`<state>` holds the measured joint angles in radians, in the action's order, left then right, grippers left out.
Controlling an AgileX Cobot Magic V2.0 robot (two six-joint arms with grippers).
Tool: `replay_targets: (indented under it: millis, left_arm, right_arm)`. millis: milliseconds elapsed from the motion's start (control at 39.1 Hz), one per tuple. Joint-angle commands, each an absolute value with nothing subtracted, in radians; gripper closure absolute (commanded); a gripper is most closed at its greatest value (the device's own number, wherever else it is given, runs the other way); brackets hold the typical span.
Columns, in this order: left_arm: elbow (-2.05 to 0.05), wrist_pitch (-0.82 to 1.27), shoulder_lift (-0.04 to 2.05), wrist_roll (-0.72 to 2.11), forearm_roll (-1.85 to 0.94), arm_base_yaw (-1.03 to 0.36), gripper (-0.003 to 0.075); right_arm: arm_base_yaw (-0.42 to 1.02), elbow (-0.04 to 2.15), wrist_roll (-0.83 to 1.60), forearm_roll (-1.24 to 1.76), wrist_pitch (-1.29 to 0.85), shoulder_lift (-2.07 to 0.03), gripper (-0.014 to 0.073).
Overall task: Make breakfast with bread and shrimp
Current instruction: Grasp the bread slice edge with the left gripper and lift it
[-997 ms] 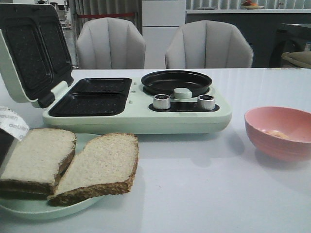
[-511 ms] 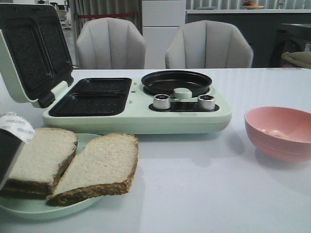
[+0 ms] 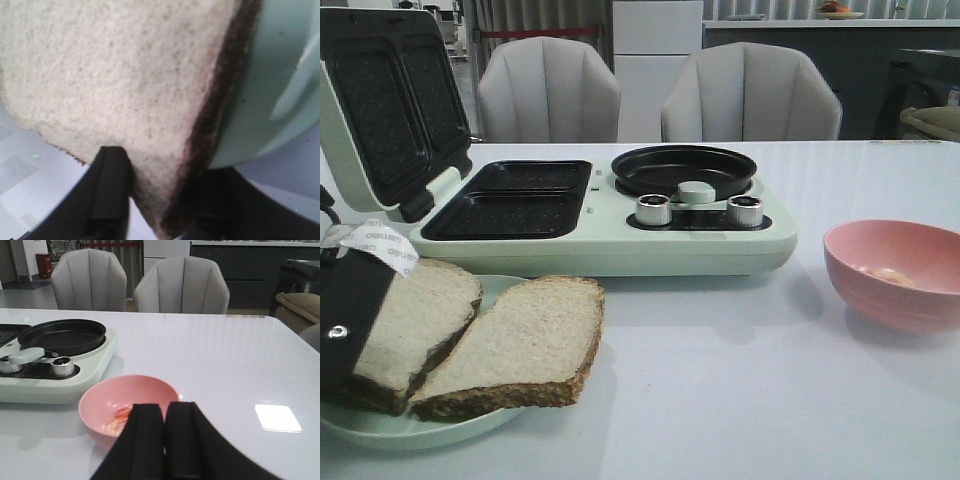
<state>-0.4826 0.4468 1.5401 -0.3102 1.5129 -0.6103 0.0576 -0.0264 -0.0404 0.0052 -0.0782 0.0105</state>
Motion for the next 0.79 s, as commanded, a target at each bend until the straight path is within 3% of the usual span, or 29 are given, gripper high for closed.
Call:
replay_targets:
  millis: [0, 460, 767]
  left_arm:
    - [-0.494, 0.480, 1.497, -0.330, 1.472, -0.622, 0.0606]
    - [-0.499, 0.608, 1.235, -0.330, 1.405, -0.739, 0.0603]
    - [-0.626, 0.639, 1.196, -0.330, 1.480, -0.736, 0.0603]
  right_arm:
    - [0.052, -0.010, -0.034, 0.000, 0.014, 0.032, 0.0453]
    - [0.052, -0.010, -0.034, 0.000, 0.014, 0.032, 0.0453]
    - [0.052, -0.010, -0.034, 0.000, 0.014, 0.032, 0.0453]
